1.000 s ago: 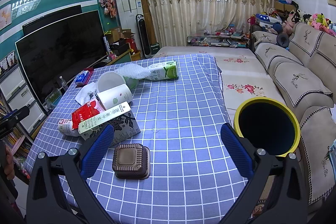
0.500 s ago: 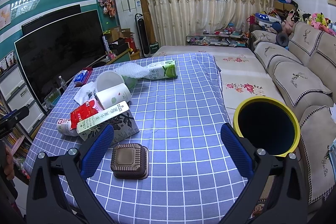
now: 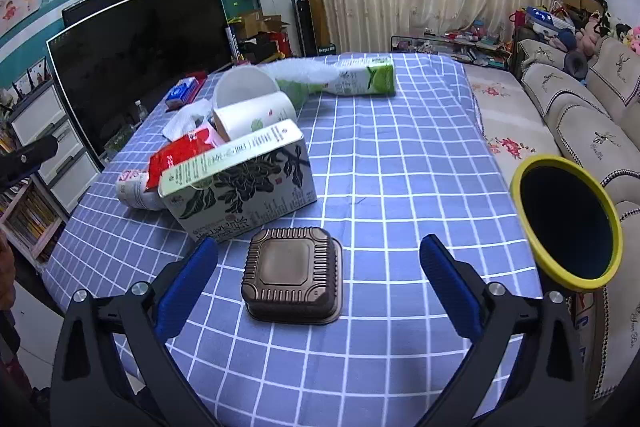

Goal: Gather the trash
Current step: 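Grasp the dark brown square container with the right gripper, then carry the brown container over the yellow-rimmed bin with the right gripper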

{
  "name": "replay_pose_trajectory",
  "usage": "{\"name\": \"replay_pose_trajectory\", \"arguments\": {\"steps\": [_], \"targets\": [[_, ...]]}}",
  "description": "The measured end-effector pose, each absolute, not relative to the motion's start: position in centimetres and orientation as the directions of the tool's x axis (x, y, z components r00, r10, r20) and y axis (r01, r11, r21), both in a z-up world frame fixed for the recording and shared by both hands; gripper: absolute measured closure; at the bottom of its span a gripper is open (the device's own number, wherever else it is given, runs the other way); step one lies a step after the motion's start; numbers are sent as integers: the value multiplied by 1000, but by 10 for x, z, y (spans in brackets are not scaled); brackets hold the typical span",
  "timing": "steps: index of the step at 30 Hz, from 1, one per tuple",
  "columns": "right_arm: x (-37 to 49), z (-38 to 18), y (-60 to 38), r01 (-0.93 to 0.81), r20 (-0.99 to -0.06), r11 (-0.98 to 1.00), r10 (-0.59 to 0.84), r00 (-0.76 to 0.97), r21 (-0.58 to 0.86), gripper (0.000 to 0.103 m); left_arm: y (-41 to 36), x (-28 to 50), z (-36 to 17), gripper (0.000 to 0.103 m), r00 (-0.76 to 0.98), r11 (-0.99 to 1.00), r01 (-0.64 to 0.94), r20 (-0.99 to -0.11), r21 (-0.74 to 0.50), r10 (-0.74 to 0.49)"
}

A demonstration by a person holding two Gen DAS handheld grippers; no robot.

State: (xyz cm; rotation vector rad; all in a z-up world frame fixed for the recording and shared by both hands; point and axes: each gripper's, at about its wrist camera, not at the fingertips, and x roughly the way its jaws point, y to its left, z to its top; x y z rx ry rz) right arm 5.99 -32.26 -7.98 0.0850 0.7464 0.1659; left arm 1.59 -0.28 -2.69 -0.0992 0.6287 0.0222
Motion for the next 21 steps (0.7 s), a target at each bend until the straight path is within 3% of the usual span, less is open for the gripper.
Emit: {"name": "replay_pose_trajectory", "arguments": {"steps": [12, 14, 16, 21], "targets": [[73, -112, -304, -139, -733, 984, 173, 658, 108, 22, -3, 32, -42, 4, 782, 994, -45, -622, -96, -25], [74, -116, -303, -141, -740, 984, 172, 650, 105, 27, -4, 32, -43, 4, 780, 994, -42, -625, -97, -28], [76, -119, -300, -144, -752, 985, 164, 639, 93, 39, -4, 32, -43, 4, 778, 994, -39, -628, -99, -32], [72, -116, -302, -153, -741, 982, 185, 646, 112, 41, -6, 32, -43, 4, 780, 995, -31, -625, -98, -38]]}}
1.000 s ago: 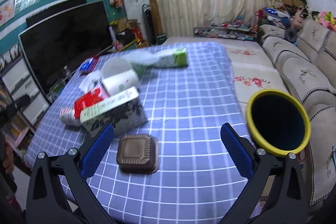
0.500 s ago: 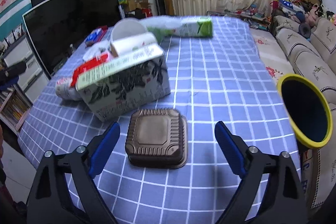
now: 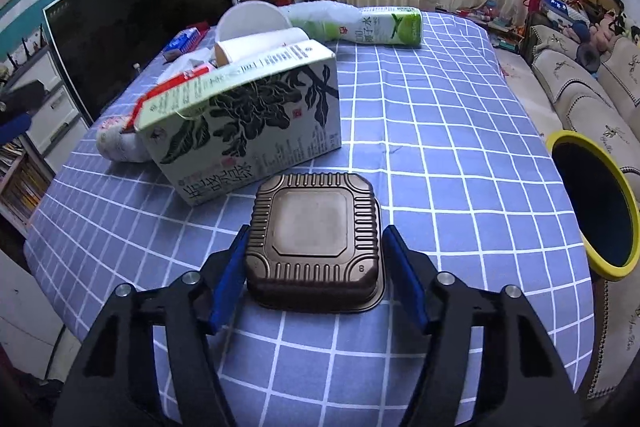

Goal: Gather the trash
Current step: 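Carry the brown container over the yellow-rimmed bin with the right gripper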

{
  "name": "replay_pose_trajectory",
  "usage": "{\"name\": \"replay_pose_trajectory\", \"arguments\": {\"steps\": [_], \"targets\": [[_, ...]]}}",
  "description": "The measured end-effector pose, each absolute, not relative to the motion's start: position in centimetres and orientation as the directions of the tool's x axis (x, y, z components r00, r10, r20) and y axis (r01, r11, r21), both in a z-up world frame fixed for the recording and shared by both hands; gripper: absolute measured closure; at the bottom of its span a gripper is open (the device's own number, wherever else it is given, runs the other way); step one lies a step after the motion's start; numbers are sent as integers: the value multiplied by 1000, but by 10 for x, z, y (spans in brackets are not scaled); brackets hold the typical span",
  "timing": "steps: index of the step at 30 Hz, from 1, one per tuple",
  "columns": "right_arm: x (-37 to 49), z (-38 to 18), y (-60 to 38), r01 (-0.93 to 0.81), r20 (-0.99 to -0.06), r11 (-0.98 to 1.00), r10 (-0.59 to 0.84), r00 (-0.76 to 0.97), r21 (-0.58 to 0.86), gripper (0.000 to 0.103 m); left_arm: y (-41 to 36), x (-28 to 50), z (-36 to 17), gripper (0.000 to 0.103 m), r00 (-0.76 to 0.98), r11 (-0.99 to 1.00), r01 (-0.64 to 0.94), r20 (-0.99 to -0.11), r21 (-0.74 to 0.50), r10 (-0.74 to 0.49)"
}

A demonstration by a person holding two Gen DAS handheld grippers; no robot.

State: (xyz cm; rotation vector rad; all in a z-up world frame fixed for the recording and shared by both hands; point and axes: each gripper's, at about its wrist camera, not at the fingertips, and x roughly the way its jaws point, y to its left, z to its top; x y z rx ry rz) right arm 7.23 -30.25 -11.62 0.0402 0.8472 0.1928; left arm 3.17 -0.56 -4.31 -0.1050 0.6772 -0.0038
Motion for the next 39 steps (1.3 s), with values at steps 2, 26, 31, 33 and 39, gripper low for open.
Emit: {"name": "replay_pose_trajectory", "arguments": {"steps": [2, 26, 31, 33, 39], "targets": [[71, -107, -309, -152, -724, 983, 182, 665, 108, 41, -7, 31, -43, 4, 782, 995, -23, -622, -97, -43], [203, -202, -624, 410, -970, 912, -113, 218, -14, 39, -78, 48, -49, 4, 743, 973, 222, -635, -62, -210], [214, -212, -622, 401, -975, 916, -102, 198, -14, 34, -106, 55, -56, 4, 701, 937, 344, -646, -65, -302], [214, -210, -620, 394, -972, 919, -106, 208, -17, 34, -115, 60, -58, 4, 686, 923, 381, -651, -59, -325], [207, -197, -618, 380, -963, 925, -111, 245, -10, 33, -125, 75, -59, 4, 655, 882, 463, -636, -90, -409]]}}
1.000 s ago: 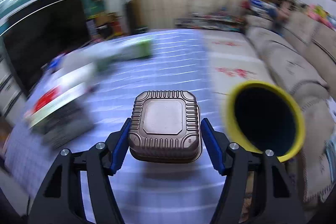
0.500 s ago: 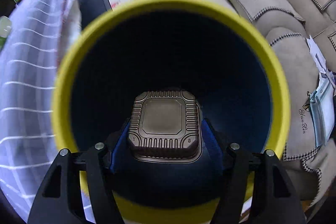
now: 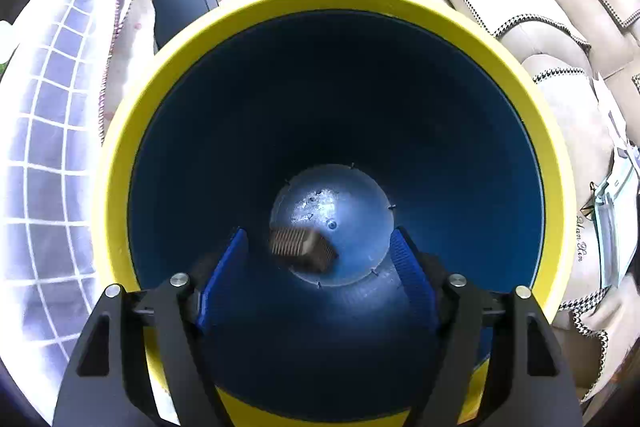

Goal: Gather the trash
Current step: 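Carry the brown container over the yellow-rimmed bin with the right gripper, then release the brown container into the bin with the right gripper while the left gripper grasps the tea carton, then carry the white-and-green tea carton into the bin and open the left gripper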

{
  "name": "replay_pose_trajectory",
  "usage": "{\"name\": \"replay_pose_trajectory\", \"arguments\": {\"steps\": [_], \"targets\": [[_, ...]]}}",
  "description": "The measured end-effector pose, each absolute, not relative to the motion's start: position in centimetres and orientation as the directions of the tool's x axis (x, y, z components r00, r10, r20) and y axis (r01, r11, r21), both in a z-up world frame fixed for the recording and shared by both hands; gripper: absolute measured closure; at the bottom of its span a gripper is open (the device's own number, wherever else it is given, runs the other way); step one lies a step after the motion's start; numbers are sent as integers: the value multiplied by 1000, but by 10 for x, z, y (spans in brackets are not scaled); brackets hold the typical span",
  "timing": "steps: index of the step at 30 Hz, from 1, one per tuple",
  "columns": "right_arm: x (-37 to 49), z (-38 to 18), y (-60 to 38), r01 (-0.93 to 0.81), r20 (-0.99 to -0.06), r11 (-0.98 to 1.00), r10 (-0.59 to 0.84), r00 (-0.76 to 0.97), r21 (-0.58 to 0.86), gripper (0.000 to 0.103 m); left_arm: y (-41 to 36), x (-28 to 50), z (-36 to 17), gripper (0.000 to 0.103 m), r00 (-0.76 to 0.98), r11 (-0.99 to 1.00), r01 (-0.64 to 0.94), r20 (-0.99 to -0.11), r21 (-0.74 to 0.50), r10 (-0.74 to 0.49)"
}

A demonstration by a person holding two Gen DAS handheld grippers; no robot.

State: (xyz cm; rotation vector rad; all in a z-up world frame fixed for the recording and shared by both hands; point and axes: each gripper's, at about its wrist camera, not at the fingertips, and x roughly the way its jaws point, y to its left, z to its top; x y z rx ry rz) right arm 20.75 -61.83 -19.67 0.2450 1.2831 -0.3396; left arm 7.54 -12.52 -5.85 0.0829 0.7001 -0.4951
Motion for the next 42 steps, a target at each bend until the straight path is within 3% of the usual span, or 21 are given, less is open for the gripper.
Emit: {"name": "replay_pose_trajectory", "arguments": {"steps": [7, 11, 20, 30, 34, 42], "targets": [[202, -191, -614, 369, -956, 929, -107, 273, 2, 32, -129, 90, -61, 5, 592, 827, 550, -643, -118, -486], [194, -180, -609, 360, -950, 933, -108, 293, 6, 32, -136, 95, -64, 23, 569, 808, 579, -657, -108, -495], [190, -168, -593, 338, -943, 941, -102, 316, 12, 31, -148, 108, -79, 42, 542, 814, 572, -697, -102, -469], [190, -172, -590, 325, -944, 946, -99, 316, 10, 30, -176, 121, -90, 45, 531, 815, 579, -744, -32, -406], [190, -173, -589, 319, -943, 948, -98, 319, 9, 30, -189, 124, -99, 58, 490, 798, 602, -774, -32, -402], [183, -175, -588, 307, -941, 952, -85, 328, 21, 30, -209, 138, -112, 67, 470, 810, 587, -804, -24, -365]]}}
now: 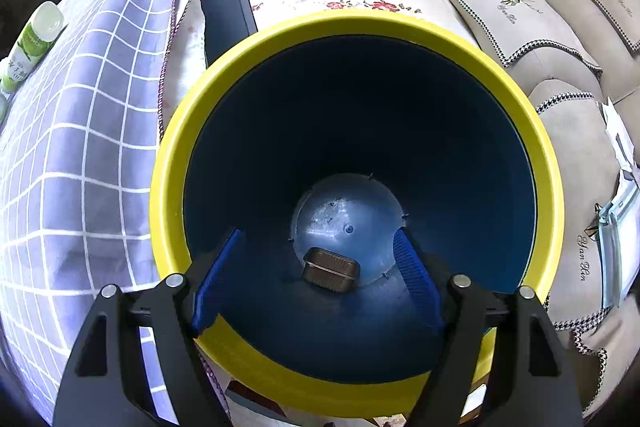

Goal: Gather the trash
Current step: 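Carry the white-and-green tea carton into the bin and open the left gripper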

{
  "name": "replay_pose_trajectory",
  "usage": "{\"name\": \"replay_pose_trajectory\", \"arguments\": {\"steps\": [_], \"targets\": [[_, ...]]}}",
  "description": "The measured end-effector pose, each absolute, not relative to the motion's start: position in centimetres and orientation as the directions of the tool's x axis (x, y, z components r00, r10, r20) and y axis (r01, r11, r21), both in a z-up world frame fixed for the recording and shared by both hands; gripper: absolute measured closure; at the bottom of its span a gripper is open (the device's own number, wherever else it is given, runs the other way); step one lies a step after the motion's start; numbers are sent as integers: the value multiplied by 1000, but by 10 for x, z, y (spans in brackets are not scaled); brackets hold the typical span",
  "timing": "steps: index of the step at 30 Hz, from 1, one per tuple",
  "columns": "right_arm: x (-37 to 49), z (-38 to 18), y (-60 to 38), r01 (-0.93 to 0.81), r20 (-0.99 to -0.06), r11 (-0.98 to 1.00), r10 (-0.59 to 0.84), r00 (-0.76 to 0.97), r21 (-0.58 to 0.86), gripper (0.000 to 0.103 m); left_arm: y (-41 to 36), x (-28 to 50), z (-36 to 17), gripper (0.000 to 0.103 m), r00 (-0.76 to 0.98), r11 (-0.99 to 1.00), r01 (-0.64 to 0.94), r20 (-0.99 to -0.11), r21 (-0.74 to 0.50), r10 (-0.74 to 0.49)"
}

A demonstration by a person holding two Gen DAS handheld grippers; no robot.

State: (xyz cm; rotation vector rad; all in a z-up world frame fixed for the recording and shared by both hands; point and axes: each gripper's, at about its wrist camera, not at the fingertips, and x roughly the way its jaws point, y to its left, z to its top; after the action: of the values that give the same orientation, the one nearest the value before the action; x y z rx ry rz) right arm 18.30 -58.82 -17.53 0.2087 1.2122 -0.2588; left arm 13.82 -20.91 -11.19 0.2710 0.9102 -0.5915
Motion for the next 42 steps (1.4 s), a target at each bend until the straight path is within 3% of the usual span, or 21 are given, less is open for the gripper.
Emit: {"name": "replay_pose_trajectory", "arguments": {"steps": [9, 24, 32, 40, 42], "targets": [[158, -137, -597, 306, -895, 950, -86, 438, 59, 30, -250, 140, -84, 72, 416, 736, 669, -772, -98, -481], [70, -73, -651, 400, -803, 912, -173, 571, 88, 30, -446, 189, -67, 72, 248, 527, 834, -745, -161, -620], [42, -72, -672, 447, -803, 890, -198, 562, 93, 30, -550, 230, -139, 71, 134, 532, 822, -838, -205, -529], [31, -75, -678, 467, -813, 879, -202, 546, 95, 30, -584, 244, -200, 71, 74, 580, 788, -903, -207, -423], [32, -76, -677, 469, -815, 878, -202, 543, 94, 30, -584, 243, -198, 62, 96, 587, 788, -904, -187, -417]]}}
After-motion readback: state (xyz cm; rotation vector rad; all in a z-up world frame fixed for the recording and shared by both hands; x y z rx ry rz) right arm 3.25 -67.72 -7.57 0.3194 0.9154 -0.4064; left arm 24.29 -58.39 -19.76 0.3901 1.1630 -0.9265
